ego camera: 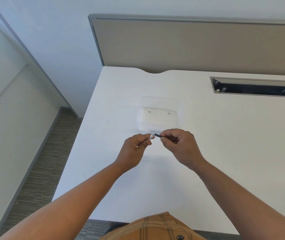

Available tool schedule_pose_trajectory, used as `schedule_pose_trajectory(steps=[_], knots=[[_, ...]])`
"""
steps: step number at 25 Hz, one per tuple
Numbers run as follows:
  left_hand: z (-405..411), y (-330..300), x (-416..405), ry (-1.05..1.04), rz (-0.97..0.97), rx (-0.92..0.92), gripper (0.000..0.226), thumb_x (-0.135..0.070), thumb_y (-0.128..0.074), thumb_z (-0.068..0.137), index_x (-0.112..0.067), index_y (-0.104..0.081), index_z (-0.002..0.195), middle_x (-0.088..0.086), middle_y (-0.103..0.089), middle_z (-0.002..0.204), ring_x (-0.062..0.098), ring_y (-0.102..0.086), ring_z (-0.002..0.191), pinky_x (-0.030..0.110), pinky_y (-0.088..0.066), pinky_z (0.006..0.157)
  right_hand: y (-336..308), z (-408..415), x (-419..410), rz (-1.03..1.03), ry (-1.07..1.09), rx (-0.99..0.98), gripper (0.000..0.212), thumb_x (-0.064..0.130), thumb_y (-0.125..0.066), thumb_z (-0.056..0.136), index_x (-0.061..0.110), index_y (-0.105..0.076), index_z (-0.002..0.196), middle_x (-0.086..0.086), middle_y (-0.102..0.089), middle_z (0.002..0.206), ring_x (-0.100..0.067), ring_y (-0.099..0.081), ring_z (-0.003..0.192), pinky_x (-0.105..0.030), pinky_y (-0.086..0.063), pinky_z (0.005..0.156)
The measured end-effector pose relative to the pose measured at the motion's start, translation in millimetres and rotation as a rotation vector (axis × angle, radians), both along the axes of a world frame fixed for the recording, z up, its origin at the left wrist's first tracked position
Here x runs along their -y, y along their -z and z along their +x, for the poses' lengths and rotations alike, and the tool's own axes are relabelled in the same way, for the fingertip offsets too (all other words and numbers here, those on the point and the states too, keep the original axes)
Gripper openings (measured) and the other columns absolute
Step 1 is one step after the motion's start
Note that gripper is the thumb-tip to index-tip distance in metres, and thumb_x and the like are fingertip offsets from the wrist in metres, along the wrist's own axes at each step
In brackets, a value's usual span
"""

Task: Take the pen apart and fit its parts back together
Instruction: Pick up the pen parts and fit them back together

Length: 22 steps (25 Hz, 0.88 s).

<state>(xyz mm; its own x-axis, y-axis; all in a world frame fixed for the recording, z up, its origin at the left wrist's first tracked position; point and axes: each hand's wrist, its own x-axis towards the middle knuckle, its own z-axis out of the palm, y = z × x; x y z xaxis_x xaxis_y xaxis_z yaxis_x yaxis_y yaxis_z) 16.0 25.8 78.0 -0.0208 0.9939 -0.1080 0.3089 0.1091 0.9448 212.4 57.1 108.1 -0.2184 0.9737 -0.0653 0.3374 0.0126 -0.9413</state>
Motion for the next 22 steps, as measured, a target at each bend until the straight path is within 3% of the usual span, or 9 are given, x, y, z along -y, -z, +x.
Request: schedule_pose_trajectory(steps=[6, 11, 16, 22], knots=[[0, 0, 5, 0.026, 0.039, -0.079, 0.024, -0.012, -0.058, 0.101, -0.023, -0.075, 0.114, -0.008, -0.069, 0.094, -0.009, -0.057, 0.087, 0.004, -0.04, 0.079, -1, 2, 1, 0.12, -0.062, 0.118, 0.024, 0.012, -0.072, 0.089, 0.035, -0.077, 0.085, 0.003, -0.072, 0.082, -0.014, -0.064, 0.072, -0.026, -0.052, 0.067], [-1, 3, 7, 0.031, 0.115, -0.177, 0.025, -0.009, -0.059, 0.1, -0.021, -0.074, 0.115, -0.009, -0.065, 0.09, 0.003, -0.058, 0.09, 0.01, -0.041, 0.082, -3, 4, 0, 0.289, -0.158, 0.288, 0.015, 0.006, -0.068, 0.093, 0.016, -0.078, 0.098, -0.003, -0.07, 0.09, -0.019, -0.063, 0.08, -0.037, -0.054, 0.075], [-2, 2, 9, 0.094, 0.238, -0.377, 0.026, -0.013, -0.058, 0.1, -0.024, -0.073, 0.117, -0.012, -0.054, 0.077, 0.017, -0.053, 0.082, 0.028, -0.044, 0.078, -5, 3, -1, 0.345, -0.199, 0.374, 0.02, 0.001, -0.065, 0.095, 0.011, -0.079, 0.105, -0.005, -0.065, 0.096, -0.025, -0.062, 0.085, -0.036, -0.052, 0.076], [1, -5, 13, 0.119, 0.286, -0.471, 0.028, -0.023, -0.051, 0.098, -0.028, -0.072, 0.116, -0.003, -0.059, 0.076, 0.024, -0.053, 0.077, 0.045, -0.048, 0.072, -3, 0, 4, 0.292, -0.243, 0.379, 0.018, 0.011, -0.061, 0.099, 0.015, -0.078, 0.102, -0.005, -0.064, 0.089, -0.017, -0.057, 0.078, -0.027, -0.045, 0.069]])
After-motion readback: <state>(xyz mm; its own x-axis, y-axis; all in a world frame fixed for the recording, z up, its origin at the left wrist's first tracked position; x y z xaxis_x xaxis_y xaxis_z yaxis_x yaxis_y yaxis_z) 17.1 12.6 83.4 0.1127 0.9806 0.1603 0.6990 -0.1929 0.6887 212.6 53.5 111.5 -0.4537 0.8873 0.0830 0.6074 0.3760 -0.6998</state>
